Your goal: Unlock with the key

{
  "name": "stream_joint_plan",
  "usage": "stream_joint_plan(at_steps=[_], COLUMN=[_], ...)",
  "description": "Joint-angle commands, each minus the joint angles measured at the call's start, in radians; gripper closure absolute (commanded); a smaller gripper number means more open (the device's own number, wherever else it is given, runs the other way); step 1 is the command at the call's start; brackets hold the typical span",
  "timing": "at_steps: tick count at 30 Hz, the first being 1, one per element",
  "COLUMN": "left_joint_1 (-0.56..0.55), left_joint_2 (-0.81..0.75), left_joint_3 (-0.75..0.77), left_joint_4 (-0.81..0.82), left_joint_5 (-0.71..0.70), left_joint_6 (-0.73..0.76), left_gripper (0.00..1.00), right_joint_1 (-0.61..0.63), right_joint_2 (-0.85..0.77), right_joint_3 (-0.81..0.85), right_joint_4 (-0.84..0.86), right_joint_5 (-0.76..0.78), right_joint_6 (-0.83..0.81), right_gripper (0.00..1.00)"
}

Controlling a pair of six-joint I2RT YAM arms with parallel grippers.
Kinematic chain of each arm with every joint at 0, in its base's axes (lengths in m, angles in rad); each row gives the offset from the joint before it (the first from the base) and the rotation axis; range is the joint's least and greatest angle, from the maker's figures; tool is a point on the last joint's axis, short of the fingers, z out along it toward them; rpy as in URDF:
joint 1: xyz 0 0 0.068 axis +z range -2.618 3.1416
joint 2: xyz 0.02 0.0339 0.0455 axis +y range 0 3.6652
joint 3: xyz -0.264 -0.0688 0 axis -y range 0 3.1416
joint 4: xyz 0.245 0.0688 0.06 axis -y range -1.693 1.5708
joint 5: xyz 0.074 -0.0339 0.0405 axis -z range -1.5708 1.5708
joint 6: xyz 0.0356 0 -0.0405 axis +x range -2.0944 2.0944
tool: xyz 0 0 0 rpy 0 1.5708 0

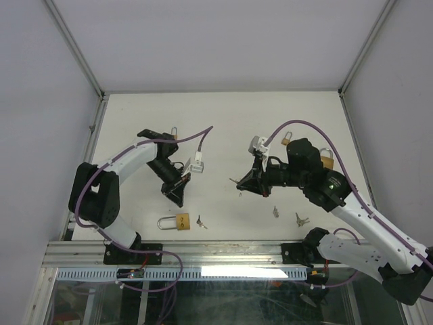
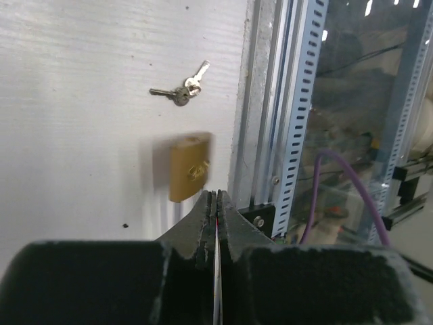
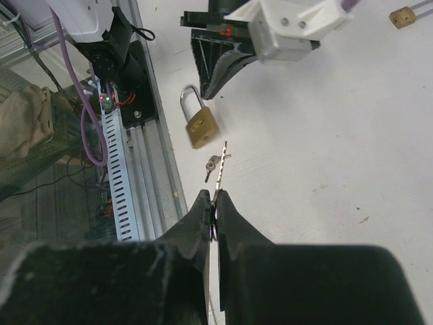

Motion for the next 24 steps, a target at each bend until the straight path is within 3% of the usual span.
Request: stream_joint_plan(at_steps=[1, 4, 7, 9, 10, 11, 17, 24], left_joint_1=[0.015, 0.014, 0.016, 0.005, -0.028, -0.079, -0.386, -0.5], left_joint_2=[0.033, -0.014, -0.033, -0.046, -0.059, -0.084, -0.395, -0.326], left_joint_3=[0.105, 0.131, 0.141, 0.099, 0.066, 0.02, -0.27, -0.387], left_joint_4=[0.034, 0.214, 0.167, 0.19, 0.214, 0.231, 0.355, 0.543], left_joint_5=[0.098, 0.019, -0.052, -0.168, -0.24, -0.309, -0.408, -0.474], left_joint_6=[-0.174, -0.352, -0.227, -0.214, -0.229, -0.225, -0.127, -0.319], left_gripper=[1.0, 1.0, 0.98, 0.52, 0.21, 0.04, 0.01, 0.01], right_joint_1=[0.002, 0.001, 0.001, 0.002, 0.001, 0.001, 0.003, 0.003], right_joint_2=[-0.029, -0.037, -0.046, -0.049, -0.049, -0.048, -0.051, -0.054], right_joint_3=[0.04, 0.036, 0.029, 0.027, 0.027, 0.026, 0.014, 0.017], right_joint_4=[0.056, 0.056, 0.056, 0.057, 0.056, 0.057, 0.078, 0.084], right_joint_5=[-0.023, -0.016, -0.01, -0.01, -0.011, -0.012, -0.018, -0.023], right_joint_6=[0.022, 0.03, 0.036, 0.036, 0.037, 0.039, 0.057, 0.065], right_gripper=[1.0, 1.0, 1.0, 1.0, 1.0, 1.0, 1.0, 1.0])
